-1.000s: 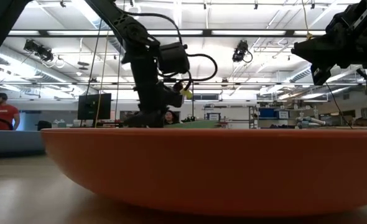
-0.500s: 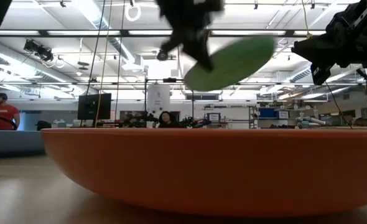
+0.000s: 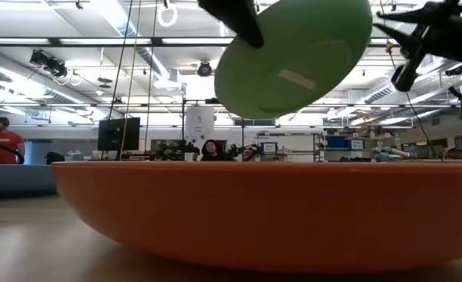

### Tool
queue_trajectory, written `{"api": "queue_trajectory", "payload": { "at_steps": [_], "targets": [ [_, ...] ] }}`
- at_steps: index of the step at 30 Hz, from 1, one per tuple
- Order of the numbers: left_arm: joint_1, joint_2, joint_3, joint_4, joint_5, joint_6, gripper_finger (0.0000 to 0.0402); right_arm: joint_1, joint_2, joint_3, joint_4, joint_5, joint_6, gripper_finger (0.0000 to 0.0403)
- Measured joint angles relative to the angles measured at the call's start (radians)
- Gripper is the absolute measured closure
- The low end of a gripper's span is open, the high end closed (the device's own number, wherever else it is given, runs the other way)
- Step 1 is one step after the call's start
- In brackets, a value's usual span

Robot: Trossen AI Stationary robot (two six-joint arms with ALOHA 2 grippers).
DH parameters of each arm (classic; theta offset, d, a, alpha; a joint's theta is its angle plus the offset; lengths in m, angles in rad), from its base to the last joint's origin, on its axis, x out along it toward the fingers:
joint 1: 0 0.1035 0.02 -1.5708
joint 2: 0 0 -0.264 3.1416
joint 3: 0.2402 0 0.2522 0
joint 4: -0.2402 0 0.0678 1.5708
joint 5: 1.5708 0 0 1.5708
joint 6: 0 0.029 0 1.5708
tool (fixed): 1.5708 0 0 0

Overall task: Stack plastic plates
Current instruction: Stack the large light green plate on the large dark green plate

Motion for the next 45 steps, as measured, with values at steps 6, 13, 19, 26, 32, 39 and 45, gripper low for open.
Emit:
{"api": "queue_trajectory", "payload": {
  "at_steps": [6,13,19,26,32,39,45],
  "targets": [
    [-0.004,0.0,0.0,-0.127,-0.001,0.037,0.0387,-0.001,0.0,0.0,0.086,0.097,-0.085,0.0347],
    [-0.014,0.0,0.0,-0.249,0.104,-0.121,0.0387,-0.001,0.002,0.0,0.07,0.178,-0.36,0.0347],
    [-0.032,-0.041,0.0,-0.245,0.199,-0.132,0.0387,0.024,0.099,0.064,0.063,0.04,-0.495,0.0361],
    [-0.006,-0.124,0.001,-0.255,0.145,-0.133,0.0387,0.131,0.416,0.255,0.033,0.002,-0.671,0.0382],
    [0.004,-0.12,0.002,-0.352,0.146,-0.169,0.0387,0.216,0.742,0.454,-0.106,0.021,-0.778,0.0351],
    [-0.027,-0.116,0.001,-0.413,0.156,-0.27,0.0387,0.274,1.005,0.62,-0.197,-0.059,-0.948,0.0258],
    [-0.066,-0.102,0.001,-0.425,0.226,-0.4,0.0386,0.275,1.162,0.661,-0.148,-0.104,-1.021,0.0219]
  ]
}}
